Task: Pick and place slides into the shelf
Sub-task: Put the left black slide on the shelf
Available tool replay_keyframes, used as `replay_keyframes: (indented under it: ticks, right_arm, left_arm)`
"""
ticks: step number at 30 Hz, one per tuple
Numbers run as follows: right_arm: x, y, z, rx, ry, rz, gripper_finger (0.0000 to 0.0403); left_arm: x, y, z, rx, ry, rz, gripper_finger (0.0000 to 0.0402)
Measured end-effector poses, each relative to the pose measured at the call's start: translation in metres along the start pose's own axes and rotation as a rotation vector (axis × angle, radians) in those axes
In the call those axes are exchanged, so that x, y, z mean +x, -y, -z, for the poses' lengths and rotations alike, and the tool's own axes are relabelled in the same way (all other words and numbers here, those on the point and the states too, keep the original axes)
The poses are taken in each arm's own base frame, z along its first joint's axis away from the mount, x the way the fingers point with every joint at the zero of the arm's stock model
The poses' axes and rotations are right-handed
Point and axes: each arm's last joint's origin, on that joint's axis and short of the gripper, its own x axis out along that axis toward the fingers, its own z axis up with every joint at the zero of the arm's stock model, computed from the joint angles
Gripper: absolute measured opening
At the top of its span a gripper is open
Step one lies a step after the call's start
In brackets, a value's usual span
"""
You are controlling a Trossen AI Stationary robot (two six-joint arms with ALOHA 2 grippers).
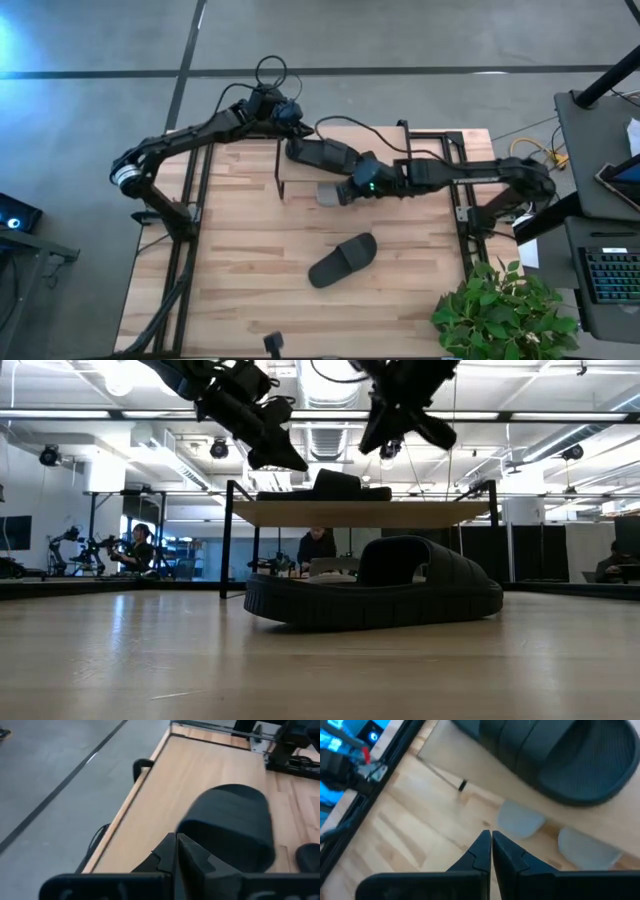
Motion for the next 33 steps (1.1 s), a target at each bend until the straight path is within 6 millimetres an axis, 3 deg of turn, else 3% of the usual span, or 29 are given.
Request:
replay_keyframes:
  ticks: [12,22,33]
  right_arm:
    - [0.024,0.016,-0.018,0.052,0.009,0.057,0.0009]
    - [0.04,0.024,-0.036,0.104,0.01,0.012,0.0009]
    - [0.047,0.051,-0.062,0.13,0.109,0.124,0.0009]
  left_arm:
    - [-0.003,-0.02,0.009,0.069,-0.059,-0.089,0.0001]
    - [0.017,-0.025,0.023,0.071,-0.126,-0.072,0.0001]
    - [0.017,-0.018,0.027,-0.039,-0.149,0.033,0.0001]
